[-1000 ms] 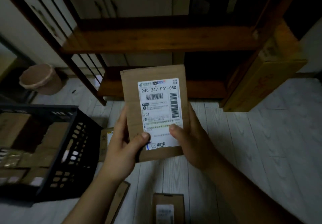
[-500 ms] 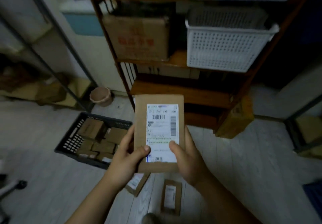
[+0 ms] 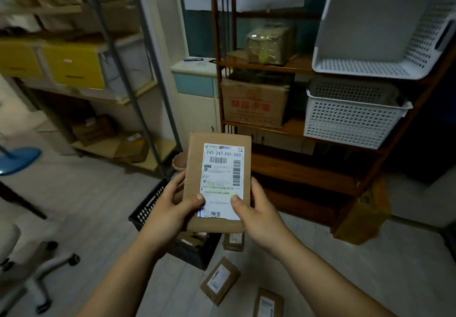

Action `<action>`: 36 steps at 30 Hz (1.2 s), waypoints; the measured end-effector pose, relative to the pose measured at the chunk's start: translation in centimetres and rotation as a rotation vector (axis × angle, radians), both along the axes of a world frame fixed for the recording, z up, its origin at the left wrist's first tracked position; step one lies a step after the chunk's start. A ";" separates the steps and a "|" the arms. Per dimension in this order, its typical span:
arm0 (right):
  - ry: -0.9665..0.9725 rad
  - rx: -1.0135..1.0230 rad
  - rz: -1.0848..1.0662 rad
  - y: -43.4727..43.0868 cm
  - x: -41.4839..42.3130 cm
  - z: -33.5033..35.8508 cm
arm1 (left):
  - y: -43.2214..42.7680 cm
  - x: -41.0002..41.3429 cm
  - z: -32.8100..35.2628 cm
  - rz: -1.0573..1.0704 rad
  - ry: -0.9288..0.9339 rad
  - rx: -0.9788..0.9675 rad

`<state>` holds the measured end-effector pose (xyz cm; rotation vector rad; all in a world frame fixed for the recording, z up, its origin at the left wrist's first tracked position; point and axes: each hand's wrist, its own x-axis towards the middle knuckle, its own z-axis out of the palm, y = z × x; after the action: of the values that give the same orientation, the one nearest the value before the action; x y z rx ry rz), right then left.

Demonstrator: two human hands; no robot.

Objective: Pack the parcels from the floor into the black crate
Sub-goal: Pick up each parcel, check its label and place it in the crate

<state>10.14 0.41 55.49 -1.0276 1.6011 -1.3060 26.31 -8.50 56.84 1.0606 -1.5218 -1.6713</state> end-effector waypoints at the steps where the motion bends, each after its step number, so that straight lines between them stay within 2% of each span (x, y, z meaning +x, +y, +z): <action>1: -0.014 -0.011 -0.010 -1.3 1.2 0.3 | -1.1 1.4 0.5 -0.004 0.000 -0.005; 7: -0.283 -0.169 -0.099 -9.3 8.2 2.8 | -8.3 10.2 3.3 -0.154 -0.066 0.021; 13: -0.384 -0.223 -0.248 -14.7 14.2 3.4 | -14.1 15.2 4.4 -0.161 -0.080 0.052; 24: -0.248 -0.212 -0.360 -24.7 13.2 1.6 | -24.1 16.6 2.1 -0.116 -0.022 0.181; 30: -0.175 -0.095 -0.391 -32.4 12.7 -1.8 | -32.4 13.7 0.8 0.272 -0.019 0.176; 36: -0.155 -0.017 -0.383 -37.6 12.6 -4.5 | -39.0 12.0 -1.6 0.096 -0.104 0.145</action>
<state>22.76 -37.20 51.01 -0.6280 1.7222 -1.6113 38.30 -47.48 55.19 1.2951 -1.4066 -1.7034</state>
